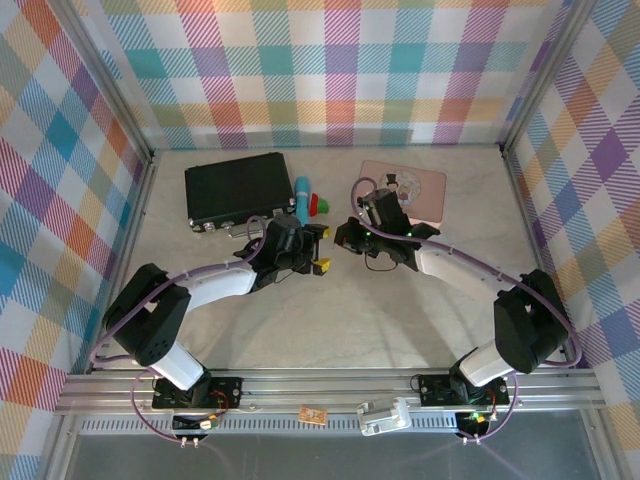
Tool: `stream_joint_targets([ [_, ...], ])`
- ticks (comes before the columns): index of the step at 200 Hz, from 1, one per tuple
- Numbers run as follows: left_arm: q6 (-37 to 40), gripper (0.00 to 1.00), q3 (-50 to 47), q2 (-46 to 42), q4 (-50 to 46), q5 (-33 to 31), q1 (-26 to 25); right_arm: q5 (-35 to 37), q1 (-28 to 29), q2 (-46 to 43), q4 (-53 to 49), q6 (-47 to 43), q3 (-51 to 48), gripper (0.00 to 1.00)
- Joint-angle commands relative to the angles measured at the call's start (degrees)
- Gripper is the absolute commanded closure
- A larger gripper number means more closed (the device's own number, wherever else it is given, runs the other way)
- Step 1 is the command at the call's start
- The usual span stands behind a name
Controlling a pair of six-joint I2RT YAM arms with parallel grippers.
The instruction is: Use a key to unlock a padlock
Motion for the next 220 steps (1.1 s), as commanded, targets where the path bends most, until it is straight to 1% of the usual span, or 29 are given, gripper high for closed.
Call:
stream_joint_targets([
  [1, -5.73, 0.33, 1.19, 0.65, 4.23, 1.43, -0.38, -2.77, 0.03, 1.01, 3.94, -1.06, -1.33, 1.0],
  [44, -7.33, 0.44, 0.31, -0.25, 3.85, 0.45, -0.4, -3.63, 0.03, 0.59, 5.2, -0.87, -2.34, 1.0],
  [75, -9.76, 0.57, -0.97, 1.27, 8.42, 1.06, -0.39, -4.31, 0.02, 0.19, 5.45, -0.75, -2.44, 1.0],
  [83, -9.7, 0.6, -0.89, 1.33, 8.2, 1.06, -0.39, -4.41, 0.03, 0.01, 5.59, -0.55, -2.59, 1.0],
  [101, -9.43, 0.62, -0.86, 0.97, 7.1, 0.68, -0.39, -4.79, 0.03, -0.3, 5.89, -0.4, -2.79, 1.0],
  [120, -9.43, 0.71, -0.86, 0.86, 6.94, 0.36, -0.3, -4.62, 0.03, -0.63, 5.61, -0.33, -2.87, 1.0],
  [169, -9.17, 0.71, -1.89, 0.69, 6.22, 0.08, -0.3, -4.12, -0.24, -2.23, 5.36, -0.45, -3.14, 1.0],
  [220, -9.08, 0.72, -1.91, 0.87, 6.29, -0.08, -0.12, -5.18, -0.33, -1.98, 6.04, -0.17, -3.14, 1.0],
])
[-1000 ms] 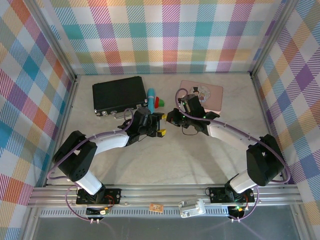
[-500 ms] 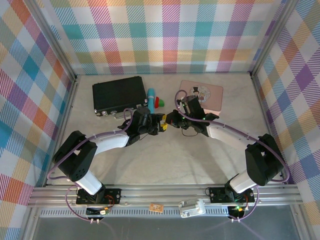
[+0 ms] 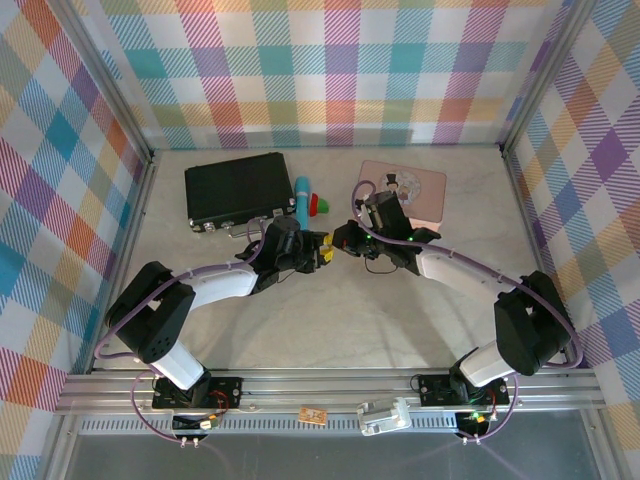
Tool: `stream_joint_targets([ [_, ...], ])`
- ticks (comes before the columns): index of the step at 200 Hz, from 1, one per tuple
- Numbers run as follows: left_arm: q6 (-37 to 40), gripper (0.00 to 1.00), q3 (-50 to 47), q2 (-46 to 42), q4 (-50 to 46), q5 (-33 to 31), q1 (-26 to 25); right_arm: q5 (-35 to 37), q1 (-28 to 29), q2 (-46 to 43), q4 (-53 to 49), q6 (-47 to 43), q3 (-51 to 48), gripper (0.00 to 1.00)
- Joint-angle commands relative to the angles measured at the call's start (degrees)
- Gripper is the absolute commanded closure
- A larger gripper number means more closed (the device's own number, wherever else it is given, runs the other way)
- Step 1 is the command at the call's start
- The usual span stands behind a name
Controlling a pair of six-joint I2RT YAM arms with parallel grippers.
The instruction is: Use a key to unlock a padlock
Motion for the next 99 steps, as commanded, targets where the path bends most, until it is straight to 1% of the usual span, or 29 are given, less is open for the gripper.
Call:
stream_joint_targets([
  [1, -3.99, 0.72, -0.38, 0.32, 1.27, -0.43, -0.12, -1.4, -0.3, -1.08, 1.76, 0.22, -0.35, 1.0],
  [12, -3.96, 0.78, -0.31, 0.32, 1.44, -0.4, -0.06, -1.45, -0.26, -0.99, 1.79, 0.26, -0.48, 1.0],
  [28, -3.88, 0.81, -0.33, 0.17, 1.55, -0.33, -0.04, -1.49, -0.35, -0.99, 1.95, 0.43, -0.78, 1.0],
  [38, -3.9, 0.85, -0.36, 0.07, 1.5, -0.41, 0.05, -1.41, -0.37, -1.07, 1.98, 0.48, -0.87, 1.0],
  [65, -3.55, 1.0, -0.73, -0.42, 0.69, -0.49, 0.36, -1.39, -0.65, -1.41, 1.58, 0.58, -0.96, 1.0],
  [83, -2.2, 1.0, -0.87, -1.46, -0.61, -1.12, 0.74, -1.41, -1.1, -1.82, 1.28, 0.56, -1.2, 1.0],
  [99, 1.36, 1.0, -0.51, -2.47, -2.1, -2.11, 1.52, -1.28, -1.68, -2.2, 1.04, 0.62, -1.4, 1.0],
])
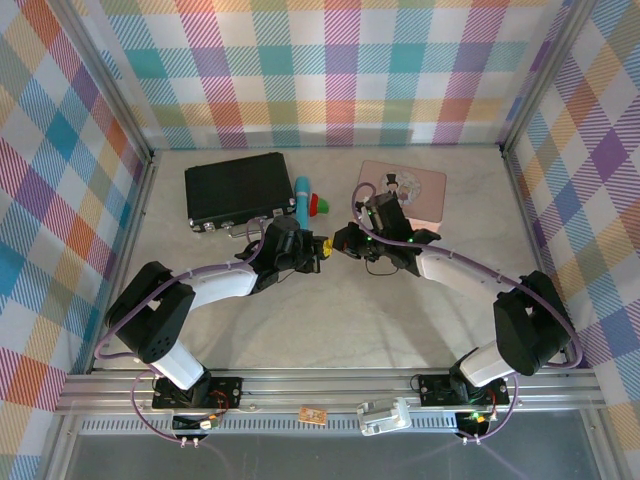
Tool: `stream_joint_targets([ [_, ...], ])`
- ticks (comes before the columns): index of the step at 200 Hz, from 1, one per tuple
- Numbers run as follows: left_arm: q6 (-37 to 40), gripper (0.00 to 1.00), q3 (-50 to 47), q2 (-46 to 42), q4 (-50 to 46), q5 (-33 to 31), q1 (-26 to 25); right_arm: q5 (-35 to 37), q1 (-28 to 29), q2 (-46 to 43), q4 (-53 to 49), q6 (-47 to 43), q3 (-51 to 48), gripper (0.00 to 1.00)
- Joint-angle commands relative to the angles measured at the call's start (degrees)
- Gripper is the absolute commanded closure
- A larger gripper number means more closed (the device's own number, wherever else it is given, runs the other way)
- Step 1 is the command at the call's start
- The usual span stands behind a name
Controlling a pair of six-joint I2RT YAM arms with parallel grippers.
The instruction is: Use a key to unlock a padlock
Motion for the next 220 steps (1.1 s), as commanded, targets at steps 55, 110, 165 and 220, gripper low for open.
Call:
stream_joint_targets([
  [55, 32.93, 1.0, 5.81, -8.03, -12.24, -11.49, 4.44, 0.04, -2.5, -5.82, -0.05, 2.36, -2.41, 0.45],
  [110, 61.01, 1.0, 7.36, -13.94, -4.43, -17.84, 3.3, -7.57, -2.45, -5.36, 20.07, 12.94, -7.7, 0.47],
  [165, 72.95, 1.0, 4.8, -17.46, 5.72, -17.25, 2.36, -11.91, -2.55, -0.62, 43.53, 20.01, -9.5, 0.5],
  [220, 72.06, 1.0, 3.83, -17.43, 9.03, -15.47, 2.27, -16.18, -2.46, 1.29, 52.68, 20.22, -8.04, 0.59],
])
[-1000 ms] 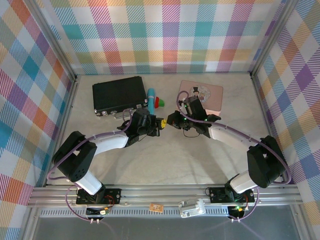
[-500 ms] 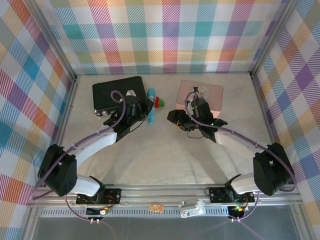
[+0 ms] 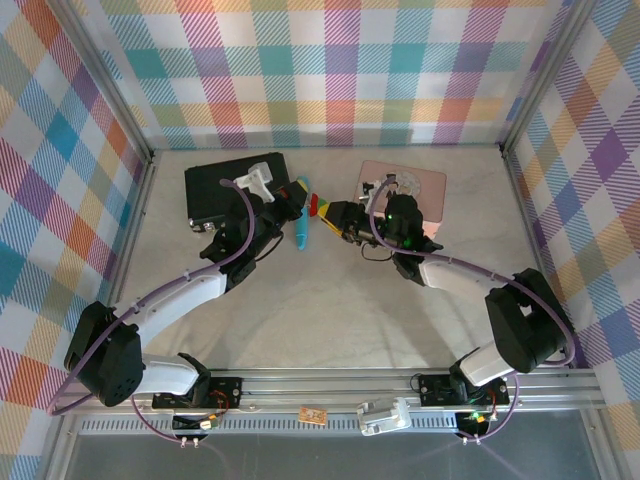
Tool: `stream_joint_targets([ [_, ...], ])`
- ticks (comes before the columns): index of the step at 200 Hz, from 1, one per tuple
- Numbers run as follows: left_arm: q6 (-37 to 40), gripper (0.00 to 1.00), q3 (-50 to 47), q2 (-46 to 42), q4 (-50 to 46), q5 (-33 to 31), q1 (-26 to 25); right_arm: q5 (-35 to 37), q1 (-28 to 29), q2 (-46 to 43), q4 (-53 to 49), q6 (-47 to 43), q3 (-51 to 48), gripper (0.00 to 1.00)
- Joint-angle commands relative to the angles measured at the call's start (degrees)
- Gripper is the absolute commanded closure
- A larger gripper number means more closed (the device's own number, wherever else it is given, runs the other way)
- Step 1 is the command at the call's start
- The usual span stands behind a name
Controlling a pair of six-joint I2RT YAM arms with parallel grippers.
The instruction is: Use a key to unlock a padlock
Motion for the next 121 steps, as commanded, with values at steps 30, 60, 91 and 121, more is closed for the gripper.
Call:
stream_joint_targets([
  [30, 0.12, 1.0, -1.17, -1.29, 4.72, 1.88, -0.9, -5.44, 0.77, 2.39, 11.81, 1.86, 1.61, 0.64],
  [60, -1.82, 1.0, -1.5, -1.28, 5.7, 2.21, -1.52, -5.45, 1.5, 3.9, 12.98, 1.68, 2.38, 0.66],
  [91, -3.34, 1.0, -2.42, -1.76, 6.8, 1.65, -2.22, -5.5, 1.46, 4.97, 15.47, 2.67, 2.96, 0.7],
  [121, -3.58, 1.0, -2.82, -2.1, 5.96, 1.1, -2.5, -5.5, 1.46, 4.71, 16.36, 2.98, 3.04, 0.71],
])
